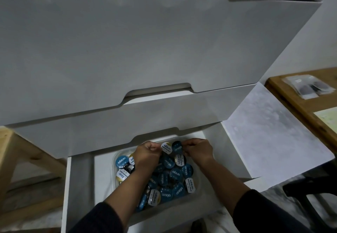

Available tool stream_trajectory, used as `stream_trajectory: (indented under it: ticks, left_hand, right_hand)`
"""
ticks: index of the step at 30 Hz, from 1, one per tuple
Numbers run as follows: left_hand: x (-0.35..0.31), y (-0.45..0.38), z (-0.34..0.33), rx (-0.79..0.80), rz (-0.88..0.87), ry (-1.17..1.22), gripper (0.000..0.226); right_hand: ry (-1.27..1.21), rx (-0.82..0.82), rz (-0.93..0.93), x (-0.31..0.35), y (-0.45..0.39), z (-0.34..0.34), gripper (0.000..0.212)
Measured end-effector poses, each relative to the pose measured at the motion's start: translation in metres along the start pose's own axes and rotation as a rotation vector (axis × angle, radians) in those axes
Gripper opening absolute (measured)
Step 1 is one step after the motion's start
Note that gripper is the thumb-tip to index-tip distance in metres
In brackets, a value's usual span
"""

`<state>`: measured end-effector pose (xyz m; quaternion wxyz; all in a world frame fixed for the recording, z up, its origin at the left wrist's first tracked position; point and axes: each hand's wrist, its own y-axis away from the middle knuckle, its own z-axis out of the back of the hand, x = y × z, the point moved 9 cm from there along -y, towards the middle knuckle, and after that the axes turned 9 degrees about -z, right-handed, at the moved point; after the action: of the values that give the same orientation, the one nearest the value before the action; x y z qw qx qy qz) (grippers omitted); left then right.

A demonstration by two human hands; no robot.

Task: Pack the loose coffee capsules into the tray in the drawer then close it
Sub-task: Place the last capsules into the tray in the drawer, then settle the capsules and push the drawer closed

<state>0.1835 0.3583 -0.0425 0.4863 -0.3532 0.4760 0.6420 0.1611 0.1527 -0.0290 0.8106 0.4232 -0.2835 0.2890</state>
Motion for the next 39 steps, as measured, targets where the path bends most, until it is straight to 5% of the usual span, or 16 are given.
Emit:
stream_trajectory:
  ticks: [22,28,32,39]
  left_hand:
    - [0.004,-0.013,0.001,-0.032,0.023,-0.202,0.008]
    - [-0.016,-0.002,0.011,-0.052,-0.132,-0.225,0.009]
    - [-0.042,0.025,0.027,-0.067,-0.213,-0.187,0.015]
    - [-0.076,0.12,0.093,-0.392,-0.445,-0.259,0.025]
  right_hand:
    - [0.409,-0.178,0.277,0.027,0.007,-0.007,0.02]
    - [0.432,-0.209,0.325,0.033,0.013,0.004,0.023]
    - [0.506,-0.251,0.511,0.043,0.04,0.006,0.047]
    - [0.6,-0.306,0.812,0.036,0.107,0.012,0.04]
